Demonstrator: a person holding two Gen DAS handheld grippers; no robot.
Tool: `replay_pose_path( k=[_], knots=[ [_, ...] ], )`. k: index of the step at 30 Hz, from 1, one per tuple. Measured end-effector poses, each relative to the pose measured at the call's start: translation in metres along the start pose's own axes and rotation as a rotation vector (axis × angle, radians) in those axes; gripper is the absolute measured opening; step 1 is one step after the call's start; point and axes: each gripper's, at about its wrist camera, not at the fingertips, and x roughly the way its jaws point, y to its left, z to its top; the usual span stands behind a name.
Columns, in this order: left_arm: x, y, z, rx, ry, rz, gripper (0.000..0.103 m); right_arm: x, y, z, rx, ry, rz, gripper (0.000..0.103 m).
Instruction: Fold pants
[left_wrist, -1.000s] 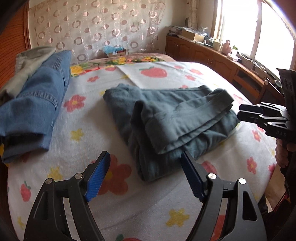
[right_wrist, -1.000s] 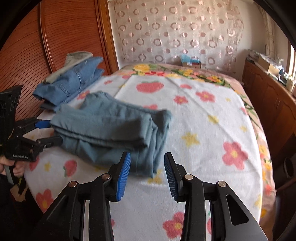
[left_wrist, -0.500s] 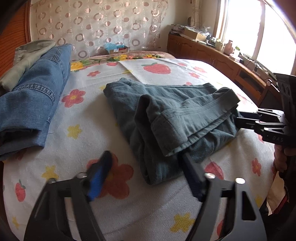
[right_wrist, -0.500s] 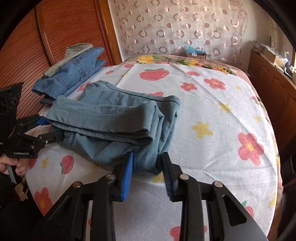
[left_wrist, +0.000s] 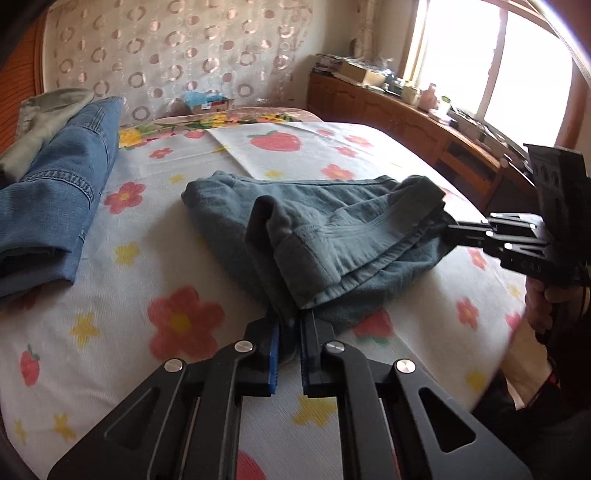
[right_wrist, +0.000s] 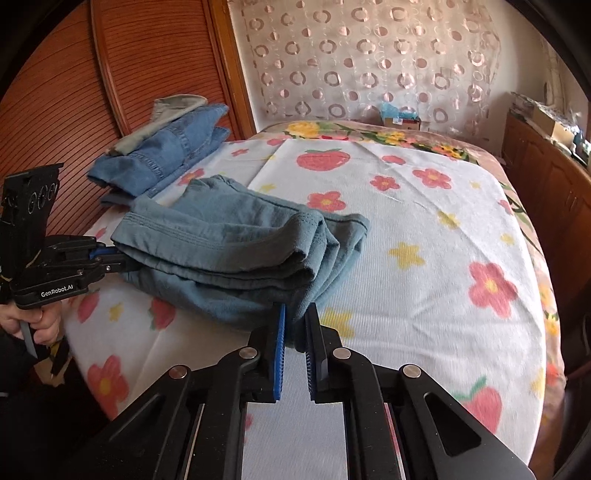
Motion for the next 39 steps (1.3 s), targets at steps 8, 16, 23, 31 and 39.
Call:
replay_pose_path(
  k=[8, 16, 23, 31, 39],
  knots=[
    [-0.022, -0.028, -0.024, 0.036, 0.008, -0.012, 0.010, -0.033, 0.004, -0.024, 0.012, -0.014, 0.017, 0.010],
    [-0.017, -0.027, -0.023, 0.032, 0.038, 0.013, 0.020, -0.036, 0.011, -0.028, 0.004, 0.003, 0.007, 0.013],
    [-0.011, -0.027, -0.007, 0.052, 0.037, 0.035, 0.026, -0.038, 0.012, -0.024, -0.003, 0.002, -0.025, 0.023],
    [-0.002, -0.020, 0.023, 0.032, 0.023, 0.035, 0.026, -0.050, 0.013, -0.022, -0.032, -0.023, -0.032, 0.026],
    [-0.009, -0.017, 0.026, 0.026, 0.014, 0.040, 0.030, -0.038, 0.011, -0.024, -0.056, 0.013, -0.022, 0.027]
  ],
)
